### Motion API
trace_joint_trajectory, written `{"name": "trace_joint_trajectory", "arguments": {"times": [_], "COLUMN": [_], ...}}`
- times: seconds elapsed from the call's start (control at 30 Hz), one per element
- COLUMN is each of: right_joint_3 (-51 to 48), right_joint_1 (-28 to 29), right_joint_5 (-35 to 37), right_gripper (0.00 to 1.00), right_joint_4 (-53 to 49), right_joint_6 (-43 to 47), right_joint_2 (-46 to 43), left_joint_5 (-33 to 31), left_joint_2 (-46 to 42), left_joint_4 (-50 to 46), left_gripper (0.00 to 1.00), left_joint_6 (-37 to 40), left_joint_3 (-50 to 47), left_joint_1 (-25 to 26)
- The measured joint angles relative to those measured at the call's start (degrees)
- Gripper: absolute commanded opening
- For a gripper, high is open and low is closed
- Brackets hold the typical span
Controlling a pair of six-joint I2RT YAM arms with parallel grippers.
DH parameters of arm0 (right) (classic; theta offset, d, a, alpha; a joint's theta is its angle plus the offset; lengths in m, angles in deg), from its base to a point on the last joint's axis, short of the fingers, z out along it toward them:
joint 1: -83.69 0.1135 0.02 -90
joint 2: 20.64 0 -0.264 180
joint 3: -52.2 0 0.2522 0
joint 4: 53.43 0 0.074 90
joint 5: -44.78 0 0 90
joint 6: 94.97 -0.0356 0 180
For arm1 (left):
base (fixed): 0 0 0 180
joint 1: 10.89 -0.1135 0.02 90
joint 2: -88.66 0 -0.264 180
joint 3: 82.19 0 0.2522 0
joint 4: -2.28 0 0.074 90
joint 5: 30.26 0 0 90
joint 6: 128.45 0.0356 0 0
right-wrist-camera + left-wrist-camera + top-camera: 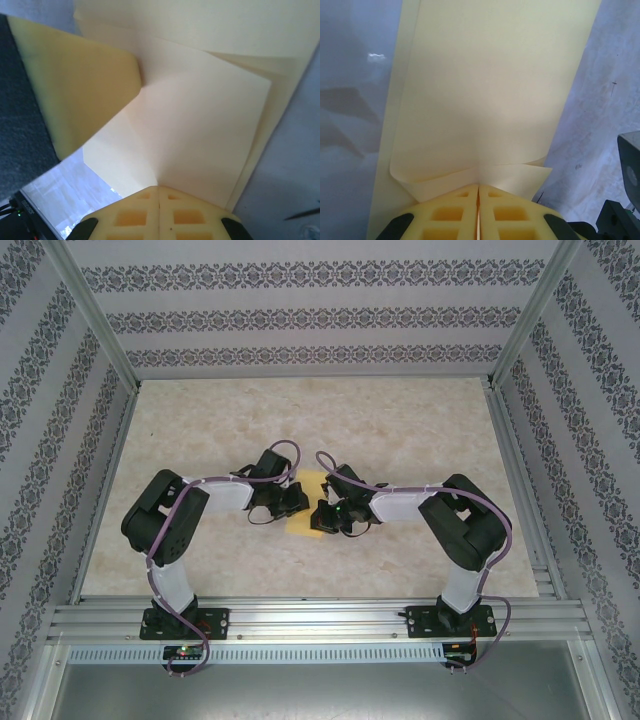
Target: Fold a paper plane with a square sheet of paper (pick it up from the middle)
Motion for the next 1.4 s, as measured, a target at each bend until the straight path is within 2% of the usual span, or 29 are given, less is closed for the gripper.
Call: {"name": "trace_joint_trajectory", "arguments": {"times": [0.33, 0.73, 1.0, 1.23, 1.4], "right_joint_3": [0.0, 0.1, 0.4, 0.7, 0.7], "right_joint_1": [0.0, 0.1, 0.1, 0.1, 0.1], "right_joint_5": [0.0, 0.1, -0.1, -0.1, -0.1], "right_gripper": [0.0, 0.0, 0.0, 0.0, 0.0], "right_joint_4": [0.0, 0.1, 0.0, -0.5, -0.5], "right_joint_6": [0.0, 0.0, 0.0, 0.0, 0.0], "right_joint_2": [0.0, 0.1, 0.3, 0.4, 0.4], "left_joint_5": [-2.2, -1.9, -2.8, -0.4, 2.5], "left_joint_2": [0.1, 0.9, -1.3, -9.1, -8.8], "left_joint_4": [-1.3, -2.6, -4.3, -4.3, -3.2], "left_gripper": [0.1, 0.11, 0.15, 0.16, 0.15], "left_joint_6": [2.7, 5.0, 6.1, 6.0, 5.4], "left_joint_3": [1.2, 2.5, 3.3, 2.9, 1.6], "left_joint_1": [-3.4, -6.1, -8.6, -7.7, -4.0]}}
